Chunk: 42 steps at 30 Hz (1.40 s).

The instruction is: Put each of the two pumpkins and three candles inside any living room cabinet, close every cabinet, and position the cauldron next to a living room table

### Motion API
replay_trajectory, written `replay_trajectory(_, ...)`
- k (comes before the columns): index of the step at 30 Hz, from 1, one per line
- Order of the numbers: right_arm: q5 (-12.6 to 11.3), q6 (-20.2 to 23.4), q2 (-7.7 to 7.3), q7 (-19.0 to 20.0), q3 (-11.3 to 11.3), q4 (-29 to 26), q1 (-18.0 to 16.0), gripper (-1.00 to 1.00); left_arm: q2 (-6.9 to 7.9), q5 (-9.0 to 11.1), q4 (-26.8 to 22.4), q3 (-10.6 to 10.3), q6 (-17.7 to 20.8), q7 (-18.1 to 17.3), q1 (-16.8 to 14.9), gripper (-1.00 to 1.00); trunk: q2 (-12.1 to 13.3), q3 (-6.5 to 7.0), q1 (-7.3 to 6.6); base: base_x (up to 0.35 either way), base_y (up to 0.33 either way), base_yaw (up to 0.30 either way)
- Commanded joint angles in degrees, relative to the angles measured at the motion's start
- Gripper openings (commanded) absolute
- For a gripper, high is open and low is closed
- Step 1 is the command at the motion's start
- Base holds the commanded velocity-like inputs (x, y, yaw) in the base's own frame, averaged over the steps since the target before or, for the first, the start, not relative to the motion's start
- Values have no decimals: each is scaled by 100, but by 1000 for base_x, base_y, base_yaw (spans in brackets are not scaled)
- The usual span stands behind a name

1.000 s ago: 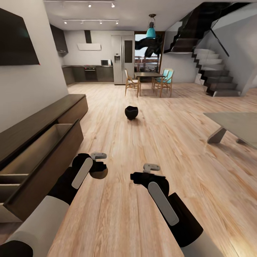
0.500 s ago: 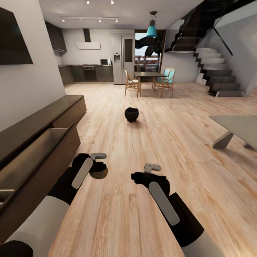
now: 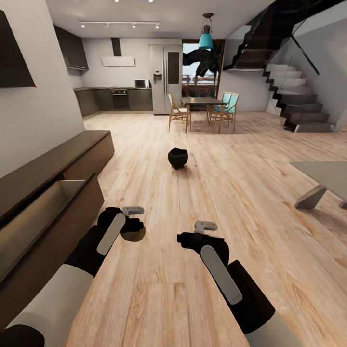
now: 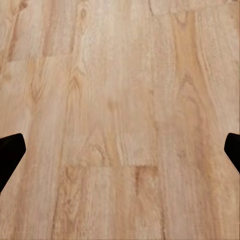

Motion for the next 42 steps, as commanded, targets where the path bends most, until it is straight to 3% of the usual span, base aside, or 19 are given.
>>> replay_trajectory(1, -52, 10, -1, -60, 8, -5, -6, 100, 6, 49, -6, -17, 8, 63, -5, -100, -2, -6, 2, 337, -25, 0)
replay_trajectory(42, -52, 11, -4, -55, 4, -5, -4, 100, 6, 40, -20, -35, 8, 61, -5, -100, -2, -6, 2, 328, -115, 0)
